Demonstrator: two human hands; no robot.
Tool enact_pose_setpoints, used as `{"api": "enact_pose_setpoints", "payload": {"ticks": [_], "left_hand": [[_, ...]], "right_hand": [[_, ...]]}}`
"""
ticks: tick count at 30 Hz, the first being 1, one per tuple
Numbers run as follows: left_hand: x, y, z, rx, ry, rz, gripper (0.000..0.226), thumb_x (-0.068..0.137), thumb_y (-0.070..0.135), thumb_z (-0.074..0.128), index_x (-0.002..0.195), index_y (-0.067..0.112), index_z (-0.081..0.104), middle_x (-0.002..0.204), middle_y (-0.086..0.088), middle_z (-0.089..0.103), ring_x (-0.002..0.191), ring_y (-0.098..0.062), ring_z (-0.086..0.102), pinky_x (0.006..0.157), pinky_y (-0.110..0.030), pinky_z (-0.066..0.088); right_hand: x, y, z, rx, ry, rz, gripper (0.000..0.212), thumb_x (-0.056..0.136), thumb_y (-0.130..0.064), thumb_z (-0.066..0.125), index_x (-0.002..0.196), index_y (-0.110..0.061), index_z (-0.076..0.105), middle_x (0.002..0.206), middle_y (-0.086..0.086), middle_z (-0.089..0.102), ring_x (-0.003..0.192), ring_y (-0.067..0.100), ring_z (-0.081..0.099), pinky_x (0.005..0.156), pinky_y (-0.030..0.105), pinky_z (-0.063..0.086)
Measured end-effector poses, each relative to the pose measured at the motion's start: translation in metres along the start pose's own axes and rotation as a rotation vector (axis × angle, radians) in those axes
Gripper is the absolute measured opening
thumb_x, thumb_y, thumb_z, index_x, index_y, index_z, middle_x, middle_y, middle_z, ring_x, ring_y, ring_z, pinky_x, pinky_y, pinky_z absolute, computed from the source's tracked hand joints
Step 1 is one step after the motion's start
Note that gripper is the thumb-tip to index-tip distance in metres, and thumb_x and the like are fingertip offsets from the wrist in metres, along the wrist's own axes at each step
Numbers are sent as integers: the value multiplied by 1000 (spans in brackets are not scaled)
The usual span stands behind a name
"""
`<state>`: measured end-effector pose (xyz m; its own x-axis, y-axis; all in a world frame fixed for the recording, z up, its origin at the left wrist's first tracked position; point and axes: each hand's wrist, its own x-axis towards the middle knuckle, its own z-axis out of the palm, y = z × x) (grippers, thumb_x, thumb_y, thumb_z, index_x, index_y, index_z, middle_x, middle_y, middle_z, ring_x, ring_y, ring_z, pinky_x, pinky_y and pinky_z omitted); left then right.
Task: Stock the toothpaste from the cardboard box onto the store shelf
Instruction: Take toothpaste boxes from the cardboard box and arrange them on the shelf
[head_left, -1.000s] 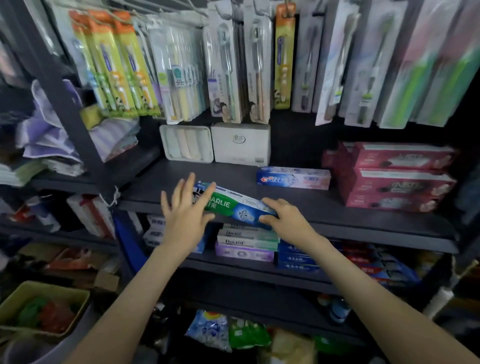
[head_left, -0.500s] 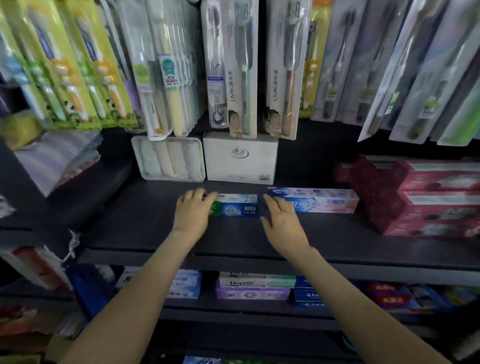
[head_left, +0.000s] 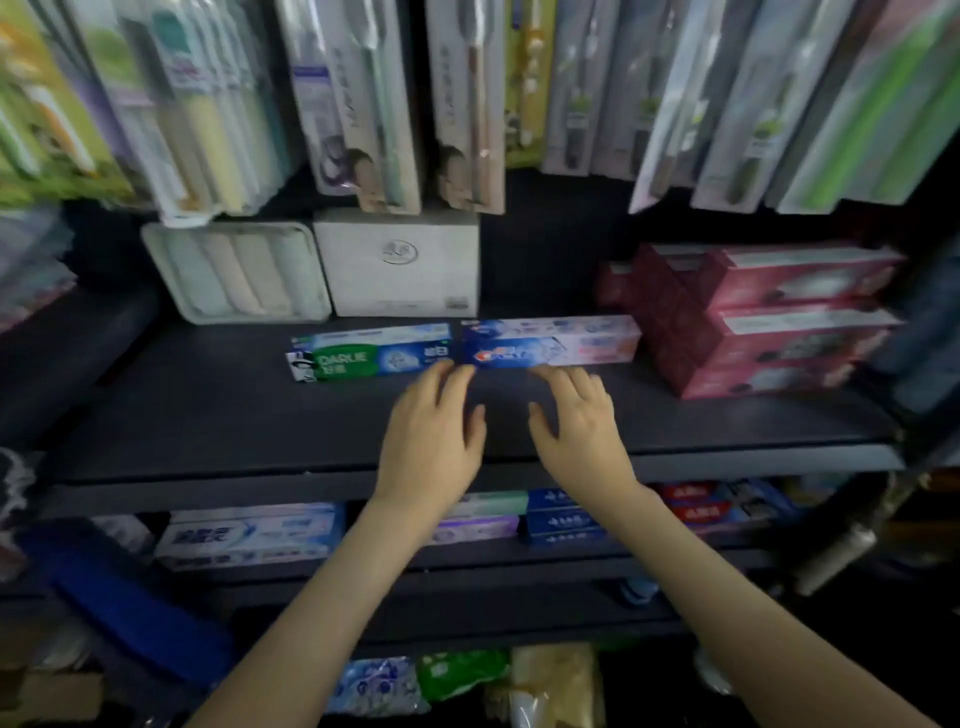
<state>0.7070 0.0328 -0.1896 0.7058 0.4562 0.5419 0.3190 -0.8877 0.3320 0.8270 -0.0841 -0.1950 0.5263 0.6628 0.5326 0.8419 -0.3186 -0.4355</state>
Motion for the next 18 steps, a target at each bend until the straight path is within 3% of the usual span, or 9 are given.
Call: {"api": "enact_pose_setpoints", "payload": {"ticks": [3,6,9,13,18], "left_hand": [[-22,77,16,-164,-121,104,38,89,20,64,124,6,59,124,-10,59,107,-29,62,80,-39,55],[-26,149,30,-257,-231,132,40,95,26,56,132,13,53,130,-3,54,113,-23,57,83,-36,51],[-29,248,44,-279,-339,245,42,98,33,48,138,19,46,130,1,53,106,-21,59,79,-36,50],[-46,397,65,-287,-369,424,40,99,39,43,137,25,43,122,3,55,97,-22,61,73,-38,53],[-77,578,102,-335,-441,514,39,98,42,44,133,25,46,124,1,55,100,-23,60,74,-35,50]], "right_hand": [[-31,29,-57,-36,8,0,34,88,-10,55,121,-5,55,111,11,57,100,26,49,86,37,39],[-69,64,-126,-106,6,24,30,91,-15,51,120,-6,55,108,7,56,98,18,45,87,31,39],[-124,108,-217,-246,-8,34,34,89,-23,45,115,-4,58,103,10,57,93,28,52,82,37,42],[-212,173,-348,-383,-12,85,35,85,-18,55,119,-7,58,108,8,57,98,30,54,85,44,47],[-326,248,-497,-404,39,233,36,90,-14,59,126,-13,53,116,4,53,110,18,47,98,29,37]]}}
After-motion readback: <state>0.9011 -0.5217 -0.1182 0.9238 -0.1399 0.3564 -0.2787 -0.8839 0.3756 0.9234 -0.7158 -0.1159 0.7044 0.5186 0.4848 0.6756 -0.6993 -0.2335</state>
